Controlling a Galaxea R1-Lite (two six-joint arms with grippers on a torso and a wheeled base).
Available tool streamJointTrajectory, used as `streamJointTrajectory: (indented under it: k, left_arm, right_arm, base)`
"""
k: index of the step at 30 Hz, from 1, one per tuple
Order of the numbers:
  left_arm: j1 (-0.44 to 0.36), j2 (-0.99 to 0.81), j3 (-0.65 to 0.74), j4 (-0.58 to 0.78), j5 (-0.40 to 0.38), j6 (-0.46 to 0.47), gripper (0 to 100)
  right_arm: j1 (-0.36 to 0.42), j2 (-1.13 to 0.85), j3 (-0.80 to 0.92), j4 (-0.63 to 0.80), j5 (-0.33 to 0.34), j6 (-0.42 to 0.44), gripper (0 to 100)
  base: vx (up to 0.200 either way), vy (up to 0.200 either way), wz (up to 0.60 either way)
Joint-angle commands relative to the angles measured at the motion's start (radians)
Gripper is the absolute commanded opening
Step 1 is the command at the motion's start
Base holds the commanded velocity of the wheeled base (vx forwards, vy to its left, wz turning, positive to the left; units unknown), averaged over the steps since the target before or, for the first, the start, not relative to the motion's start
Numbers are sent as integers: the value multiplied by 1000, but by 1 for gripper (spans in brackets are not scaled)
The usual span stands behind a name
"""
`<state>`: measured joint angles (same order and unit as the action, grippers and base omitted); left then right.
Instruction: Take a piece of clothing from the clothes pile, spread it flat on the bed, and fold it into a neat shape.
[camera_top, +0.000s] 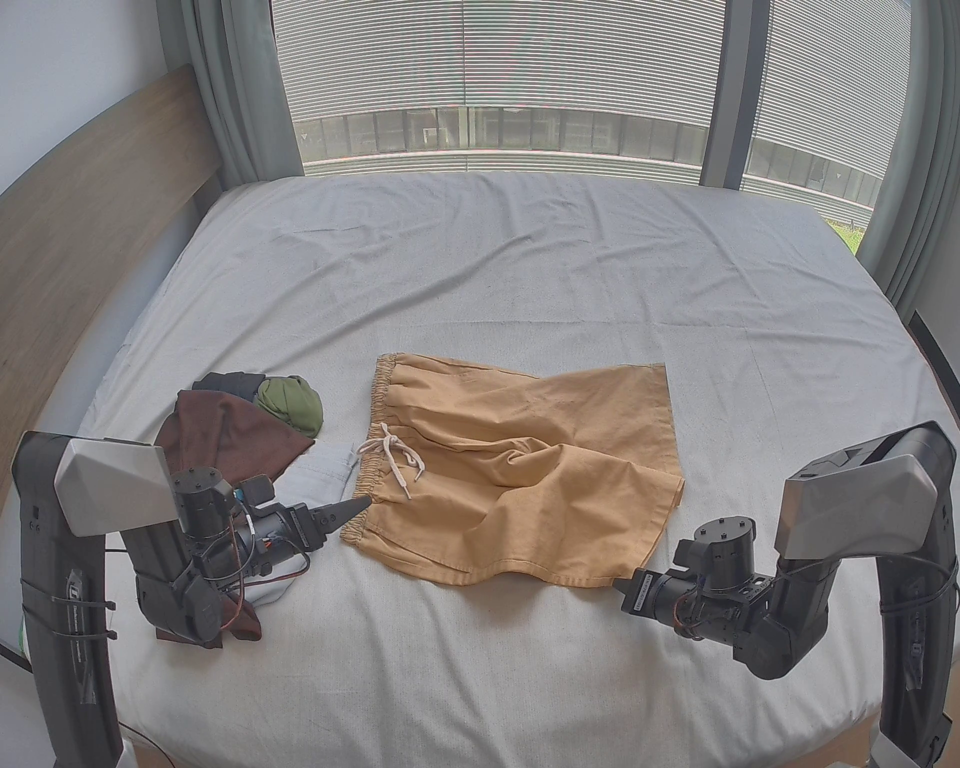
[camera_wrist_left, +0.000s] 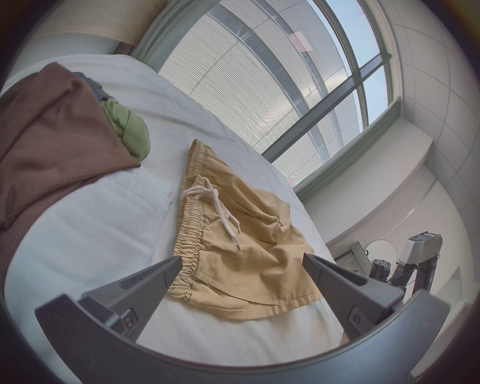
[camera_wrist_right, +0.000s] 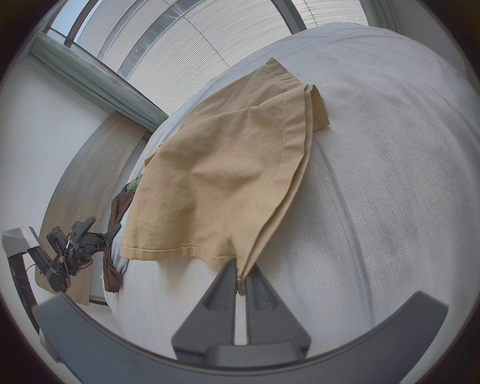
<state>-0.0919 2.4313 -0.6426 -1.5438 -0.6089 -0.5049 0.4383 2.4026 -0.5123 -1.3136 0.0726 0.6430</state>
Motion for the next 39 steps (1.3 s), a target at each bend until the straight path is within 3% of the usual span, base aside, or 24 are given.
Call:
streamJointTrajectory:
  k: [1,17,32,33,39]
  left_arm:
    - [-6,52,-25,1,28,-18,100]
    - [-32,153,-71,4,123,-18,100]
    - [-40,183,-123,1,150,-17,100]
    - [-40,183,-123,1,150,-17,0]
    - [-42,184,-118,1,152,-17,0]
  right_arm:
    - [-6,7,8,-3,1,-2,0]
    - [-4,15,-2,-6,1,0,0]
    - [-4,27,8,-39,1,-2,0]
    - [-4,27,8,-39,1,-2,0]
    - [-6,29,9,-39,1,-2,0]
  base:
    - [0,0,0]
    - [0,0,0]
    - [0,0,0]
    - [0,0,0]
    - [0,0,0]
